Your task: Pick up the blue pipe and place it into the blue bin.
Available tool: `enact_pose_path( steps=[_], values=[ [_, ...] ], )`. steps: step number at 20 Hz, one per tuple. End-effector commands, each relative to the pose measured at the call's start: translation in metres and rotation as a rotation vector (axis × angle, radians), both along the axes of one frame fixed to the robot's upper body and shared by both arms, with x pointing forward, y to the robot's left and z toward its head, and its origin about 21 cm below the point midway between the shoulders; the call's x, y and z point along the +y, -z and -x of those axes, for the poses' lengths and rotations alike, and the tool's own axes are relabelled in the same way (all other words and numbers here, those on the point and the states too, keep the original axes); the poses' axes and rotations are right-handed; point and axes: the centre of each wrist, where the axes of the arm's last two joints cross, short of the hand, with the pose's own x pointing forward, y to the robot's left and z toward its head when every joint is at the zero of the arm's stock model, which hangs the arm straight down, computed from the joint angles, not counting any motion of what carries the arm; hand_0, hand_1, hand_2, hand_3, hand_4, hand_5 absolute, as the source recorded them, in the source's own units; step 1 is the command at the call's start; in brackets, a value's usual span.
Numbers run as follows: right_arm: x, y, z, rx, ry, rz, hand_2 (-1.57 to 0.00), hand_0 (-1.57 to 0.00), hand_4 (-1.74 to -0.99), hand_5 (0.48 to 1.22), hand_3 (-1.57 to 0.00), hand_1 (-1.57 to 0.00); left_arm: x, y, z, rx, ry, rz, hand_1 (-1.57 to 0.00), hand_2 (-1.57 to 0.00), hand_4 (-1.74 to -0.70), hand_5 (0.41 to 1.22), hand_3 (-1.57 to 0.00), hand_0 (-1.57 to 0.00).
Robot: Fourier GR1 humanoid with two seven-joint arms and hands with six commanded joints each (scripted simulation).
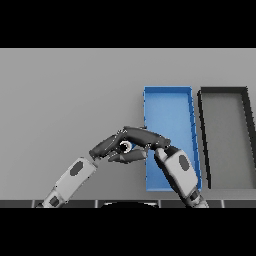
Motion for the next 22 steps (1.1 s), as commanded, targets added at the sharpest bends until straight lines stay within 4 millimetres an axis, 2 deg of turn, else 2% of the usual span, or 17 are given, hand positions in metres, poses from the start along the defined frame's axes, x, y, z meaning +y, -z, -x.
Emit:
enact_pose_path(
  steps=[1, 4, 8, 9, 12, 14, 17, 19, 22],
  values=[
    [0.000, -0.001, 0.001, 0.005, 0.000, -0.009, -1.57, -1.57, -1.491, 1.220, -1.57, -1.57, 0.000, -0.001, 0.002, 0.017, -0.005, -0.011, -0.02, -0.02, -0.87, 0.612, -0.01, -0.02],
    [0.002, -0.008, -0.001, 0.149, -0.045, -0.091, -1.57, -1.57, -1.492, 1.221, -1.57, -1.57, 0.002, 0.002, 0.004, 0.018, -0.013, -0.031, -0.01, -0.01, -0.88, 0.572, 0.00, -0.01],
    [-0.005, -0.032, -0.010, 0.265, -0.063, -0.140, -1.57, -1.57, -1.494, 1.221, -1.57, -1.57, 0.000, 0.002, 0.005, 0.027, -0.016, -0.036, 0.00, 0.00, -0.87, 0.529, 0.00, 0.00],
    [-0.002, -0.042, -0.011, 0.255, -0.067, -0.155, -1.57, -1.57, -1.493, 1.221, -1.57, -1.57, 0.002, 0.003, 0.004, 0.034, -0.019, -0.049, 0.00, 0.00, -0.87, 0.523, 0.00, 0.00],
    [-0.009, -0.079, -0.017, 0.231, -0.043, -0.179, -1.57, -1.57, -1.493, 1.221, -1.57, -1.57, 0.005, 0.003, 0.007, 0.033, -0.011, -0.051, 0.00, 0.00, -0.86, 0.503, 0.00, 0.00],
    [-0.011, -0.107, -0.017, 0.141, -0.055, -0.219, -1.57, -1.57, -1.494, 1.221, -1.57, -1.57, 0.001, 0.002, 0.008, 0.026, -0.004, -0.045, 0.00, 0.00, -0.86, 0.493, 0.00, 0.00],
    [-0.017, -0.136, -0.037, 0.090, 0.027, -0.266, -1.57, -1.57, -1.496, 1.221, -1.57, -1.57, 0.005, 0.001, 0.004, 0.018, -0.006, -0.045, 0.00, 0.00, -0.87, 0.484, 0.00, 0.00],
    [-0.030, -0.148, -0.052, 0.070, 0.132, -0.307, -1.57, -1.57, -1.497, 1.221, -1.57, -1.57, 0.006, 0.000, 0.007, 0.027, -0.008, -0.050, 0.00, 0.00, -0.86, 0.484, 0.00, 0.00],
    [-0.053, -0.150, -0.077, 0.059, 0.310, -0.274, -1.57, -1.57, -1.498, 1.221, -1.57, -1.57, 0.007, -0.002, 0.007, 0.024, -0.016, -0.067, 0.00, 0.00, -0.84, 0.481, 0.00, 0.00]
  ],
)
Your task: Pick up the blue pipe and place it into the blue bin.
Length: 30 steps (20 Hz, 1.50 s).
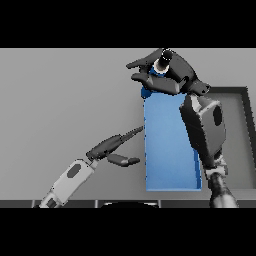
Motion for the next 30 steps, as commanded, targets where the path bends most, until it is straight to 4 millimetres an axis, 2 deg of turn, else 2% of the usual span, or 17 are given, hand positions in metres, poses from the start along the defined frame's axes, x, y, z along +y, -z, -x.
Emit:
enact_pose_path(
  steps=[1, 3, 6, 7, 8, 11, 16, 18, 19, 22, 24, 25, 27, 29, 30],
  values=[
    [-0.010, 0.004, -0.009, 0.025, 0.050, 0.002, -1.57, -1.57, -1.498, 1.221, -1.57, -1.57, -0.001, 0.000, 0.003, 0.001, 0.001, 0.007, 0.00, 0.00, -0.84, 0.477, 0.00, 0.00],
    [-0.031, 0.016, -0.024, 0.087, 0.135, 0.017, -1.57, -1.57, -1.499, 1.221, -1.57, -1.57, 0.001, 0.001, 0.001, -0.007, -0.022, -0.007, 0.00, 0.00, -0.83, 0.470, 0.00, 0.00],
    [-0.062, 0.047, -0.041, 0.226, 0.268, 0.032, -1.57, -1.57, -1.499, 1.221, -1.57, -1.57, 0.007, -0.001, 0.002, -0.008, -0.030, -0.011, 0.00, 0.00, -0.83, 0.463, 0.00, 0.00],
    [-0.071, 0.058, -0.042, 0.264, 0.294, 0.036, -1.57, -1.57, -1.499, 1.221, -1.57, -1.57, 0.012, -0.001, 0.000, -0.014, -0.035, -0.018, 0.00, 0.00, -0.83, 0.461, 0.00, 0.00],
    [-0.080, 0.073, -0.041, 0.303, 0.325, 0.037, -1.57, -1.57, -1.499, 1.221, -1.57, -1.57, 0.009, -0.002, 0.001, -0.015, -0.031, -0.016, 0.00, 0.00, -0.82, 0.462, 0.00, 0.00],
    [-0.094, 0.106, -0.042, 0.425, 0.411, 0.090, -1.57, -1.57, -1.499, 1.221, -1.57, -1.57, 0.011, -0.002, 0.001, -0.015, -0.024, -0.015, 0.00, 0.00, -0.83, 0.464, 0.00, 0.00],
    [-0.111, 0.169, -0.030, 0.637, 0.576, 0.170, -1.57, -1.57, -1.499, 1.221, -1.57, -1.57, 0.007, 0.001, 0.006, -0.010, -0.016, -0.010, 0.00, 0.00, -0.83, 0.470, 0.00, 0.00],
    [-0.114, 0.185, -0.022, 0.686, 0.591, 0.218, -1.57, -1.57, -1.586, 1.221, -1.08, -1.57, 0.005, 0.001, 0.005, -0.008, -0.021, -0.019, 0.00, 0.00, -0.83, 0.470, 0.00, 0.00],
    [-0.116, 0.193, -0.018, 0.711, 0.594, 0.248, -1.57, -1.57, -1.569, 1.221, -1.18, -1.57, 0.008, 0.001, 0.005, -0.012, -0.023, -0.013, 0.00, 0.00, -0.83, 0.471, 0.00, 0.00],
    [-0.116, 0.214, -0.005, 0.793, 0.609, 0.324, -1.57, -1.57, -1.653, 1.205, -0.69, -1.57, 0.008, 0.001, 0.004, -0.005, -0.019, -0.020, 0.00, 0.00, -0.83, 0.475, 0.00, 0.00],
    [-0.112, 0.224, -0.001, 0.872, 0.635, 0.365, -1.57, -1.57, -1.583, 1.199, -1.01, -1.57, 0.005, 0.002, 0.003, 0.002, -0.021, -0.025, 0.00, 0.00, -0.83, 0.474, 0.00, 0.00],
    [-0.114, 0.229, 0.000, 0.936, 0.651, 0.366, -1.33, -1.46, -1.534, 1.190, -0.81, -1.38, 0.004, 0.002, 0.007, -0.004, -0.017, -0.017, 0.00, 0.00, -0.83, 0.474, 0.00, 0.00],
    [-0.111, 0.235, 0.001, 1.015, 0.619, 0.388, -0.85, -0.94, -1.404, 1.159, -0.52, -0.88, 0.002, 0.000, 0.008, -0.011, -0.020, -0.017, 0.00, 0.00, -0.83, 0.476, 0.00, 0.00],
    [-0.110, 0.233, 0.002, 1.062, 0.616, 0.417, -0.55, -0.60, -1.302, 1.182, -0.33, -0.57, 0.002, -0.002, 0.005, -0.010, -0.023, -0.023, 0.00, 0.00, -0.83, 0.476, 0.00, 0.00],
    [-0.107, 0.227, 0.000, 1.026, 0.590, 0.454, -0.44, -0.48, -1.264, 1.139, -0.26, -0.45, 0.000, -0.001, 0.006, -0.008, -0.025, -0.024, 0.00, 0.00, -0.83, 0.477, 0.00, 0.00]
  ],
)
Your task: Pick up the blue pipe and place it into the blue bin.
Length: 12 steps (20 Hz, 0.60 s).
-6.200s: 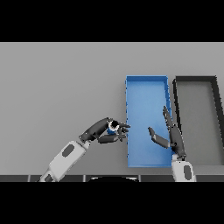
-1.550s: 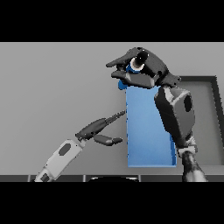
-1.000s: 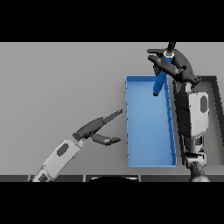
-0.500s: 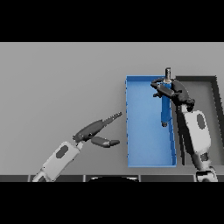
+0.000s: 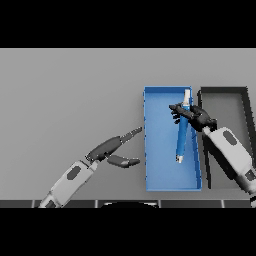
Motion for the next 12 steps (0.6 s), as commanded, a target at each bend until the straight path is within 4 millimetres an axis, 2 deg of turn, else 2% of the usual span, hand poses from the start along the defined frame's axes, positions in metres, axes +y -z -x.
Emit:
enact_pose_path(
  steps=[1, 4, 5, 8, 9, 12],
  values=[
    [0.0015, 0.0019, 0.0046, -0.002, -0.059, 0.032, -0.35, -0.38, -1.234, 1.091, -0.21, -0.36, 0.0019, -0.0015, -0.0002, 0.000, 0.004, 0.004, 0.00, 0.00, -0.83, 0.477, 0.00, 0.00],
    [0.0058, -0.0058, 0.0082, -0.041, -0.165, 0.148, -0.18, -0.20, -1.199, 0.967, -0.11, -0.18, 0.0041, 0.0004, -0.0006, -0.001, 0.002, 0.004, 0.00, 0.00, -0.83, 0.475, 0.00, 0.00],
    [0.0069, -0.0019, 0.0080, -0.038, -0.180, 0.171, -0.14, -0.16, -1.196, 0.933, -0.09, -0.15, 0.0037, 0.0014, -0.0003, 0.000, 0.002, 0.006, 0.00, 0.00, -0.83, 0.473, 0.00, 0.00],
    [0.0075, -0.0025, 0.0069, -0.049, -0.189, 0.196, -0.07, -0.10, -1.188, 0.861, -0.04, -0.08, 0.0042, -0.0029, -0.0003, -0.009, -0.002, 0.014, 0.00, 0.00, -0.83, 0.471, 0.00, 0.00],
    [0.0054, 0.0002, 0.0086, -0.041, -0.179, 0.195, -0.06, -0.08, -1.196, 0.838, -0.03, -0.06, 0.0078, 0.0013, 0.0018, -0.004, 0.002, 0.006, 0.00, 0.00, -0.83, 0.471, 0.00, 0.00],
    [0.0092, 0.0020, 0.0095, -0.056, -0.173, 0.207, -0.03, -0.04, -1.182, 0.795, -0.02, -0.03, 0.0053, 0.0008, 0.0030, -0.002, 0.002, 0.008, 0.00, 0.00, -0.83, 0.472, 0.00, 0.00]
  ],
)
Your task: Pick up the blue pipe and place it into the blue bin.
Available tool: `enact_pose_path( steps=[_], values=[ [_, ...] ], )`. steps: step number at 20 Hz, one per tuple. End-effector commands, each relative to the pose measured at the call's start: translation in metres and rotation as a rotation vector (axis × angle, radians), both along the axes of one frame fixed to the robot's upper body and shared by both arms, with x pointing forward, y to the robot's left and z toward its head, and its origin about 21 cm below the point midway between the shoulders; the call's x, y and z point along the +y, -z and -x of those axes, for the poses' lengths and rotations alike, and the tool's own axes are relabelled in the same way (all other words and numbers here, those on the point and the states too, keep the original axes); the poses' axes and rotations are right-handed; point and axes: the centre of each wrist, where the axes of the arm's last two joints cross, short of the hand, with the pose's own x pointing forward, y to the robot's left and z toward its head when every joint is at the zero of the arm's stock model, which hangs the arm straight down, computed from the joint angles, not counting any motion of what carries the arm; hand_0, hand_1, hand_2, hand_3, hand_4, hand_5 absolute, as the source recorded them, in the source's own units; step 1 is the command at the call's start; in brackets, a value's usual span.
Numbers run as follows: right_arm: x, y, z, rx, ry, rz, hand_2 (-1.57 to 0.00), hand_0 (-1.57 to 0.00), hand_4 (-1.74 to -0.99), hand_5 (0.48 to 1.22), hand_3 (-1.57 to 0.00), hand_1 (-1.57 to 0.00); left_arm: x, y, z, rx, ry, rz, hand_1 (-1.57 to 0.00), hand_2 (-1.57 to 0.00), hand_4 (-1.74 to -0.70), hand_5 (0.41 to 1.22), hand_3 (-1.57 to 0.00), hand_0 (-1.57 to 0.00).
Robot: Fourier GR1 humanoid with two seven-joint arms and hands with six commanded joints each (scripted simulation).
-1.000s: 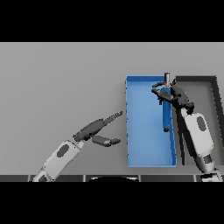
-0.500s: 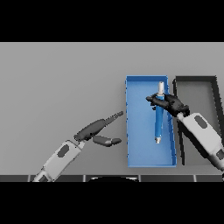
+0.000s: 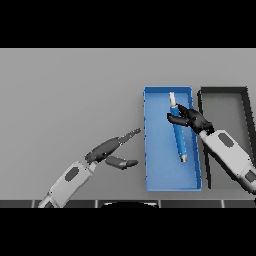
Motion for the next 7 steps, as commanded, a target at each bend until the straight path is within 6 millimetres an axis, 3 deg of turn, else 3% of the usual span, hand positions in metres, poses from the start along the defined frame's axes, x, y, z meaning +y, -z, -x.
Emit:
enact_pose_path(
  steps=[1, 7],
  values=[
    [0.0013, 0.0001, -0.0008, -0.005, 0.000, -0.002, -0.02, -0.03, -1.182, 0.789, -0.01, -0.02, 0.0007, 0.0008, 0.0010, -0.003, -0.005, -0.003, 0.00, 0.00, -0.83, 0.471, 0.00, 0.00],
    [-0.0005, -0.0022, 0.0005, -0.010, -0.018, -0.001, -0.01, -0.02, -1.186, 0.769, -0.01, -0.01, 0.0049, 0.0002, -0.0088, -0.005, -0.019, -0.021, 0.00, 0.00, -0.83, 0.474, 0.00, 0.00]
  ],
)
